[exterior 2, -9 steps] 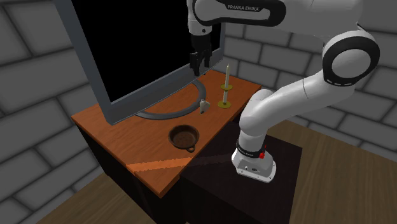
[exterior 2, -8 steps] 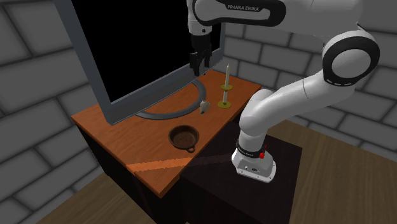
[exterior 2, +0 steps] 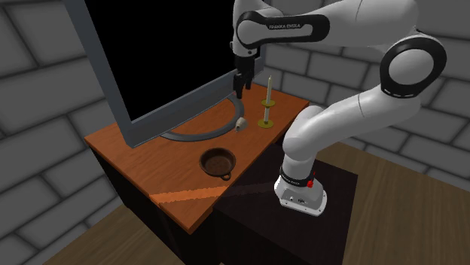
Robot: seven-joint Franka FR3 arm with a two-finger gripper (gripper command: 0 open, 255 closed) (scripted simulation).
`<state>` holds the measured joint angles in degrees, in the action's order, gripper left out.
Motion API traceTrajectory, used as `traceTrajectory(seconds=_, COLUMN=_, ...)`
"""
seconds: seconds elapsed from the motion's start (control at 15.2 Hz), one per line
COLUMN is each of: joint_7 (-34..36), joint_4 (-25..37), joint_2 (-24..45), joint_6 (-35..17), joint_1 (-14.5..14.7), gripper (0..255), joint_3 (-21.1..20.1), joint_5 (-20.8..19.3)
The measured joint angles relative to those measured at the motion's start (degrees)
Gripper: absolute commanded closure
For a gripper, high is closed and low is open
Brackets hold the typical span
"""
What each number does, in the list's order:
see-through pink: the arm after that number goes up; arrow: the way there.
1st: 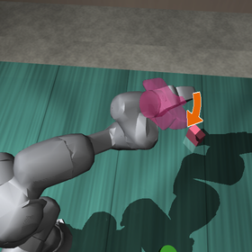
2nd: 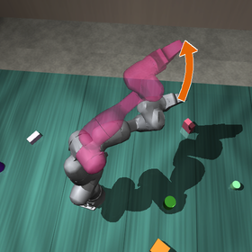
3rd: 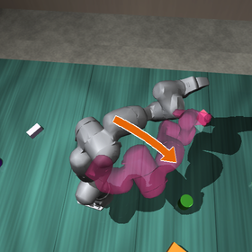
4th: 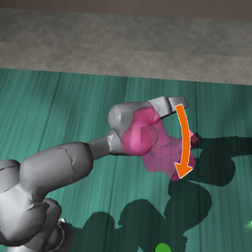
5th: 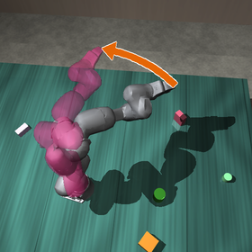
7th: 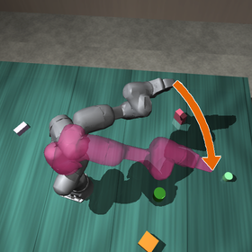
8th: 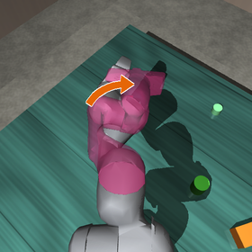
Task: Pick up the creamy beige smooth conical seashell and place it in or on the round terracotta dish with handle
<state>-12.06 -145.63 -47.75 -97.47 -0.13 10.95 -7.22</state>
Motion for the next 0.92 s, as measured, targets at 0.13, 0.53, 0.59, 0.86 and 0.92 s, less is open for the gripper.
traceTrajectory(seconds=0.13, joint_7=-2.92, joint_4=-1.89, joint_2=1.05, joint_6=-3.41, joint_1=-0.4, gripper=0, joint_3=2.91, joint_5=-1.07)
traceTrajectory(seconds=0.53, joint_7=-12.69, joint_4=-6.25, joint_2=7.36, joint_6=-15.12, joint_1=-1.2, gripper=0, joint_3=12.87, joint_5=-3.93)
traceTrajectory(seconds=0.59, joint_7=-14.27, joint_4=-6.36, joint_2=8.72, joint_6=-16.74, joint_1=-1.04, gripper=0, joint_3=14.38, joint_5=-4.02)
traceTrajectory(seconds=0.86, joint_7=-21.42, joint_4=-6.75, joint_2=16.14, joint_6=-24.81, joint_1=0.58, gripper=0, joint_3=21.38, joint_5=-3.35)
traceTrajectory(seconds=0.92, joint_7=-23.47, joint_4=-6.32, joint_2=18.59, joint_6=-26.86, joint_1=1.48, gripper=0, joint_3=23.26, joint_5=-2.59)
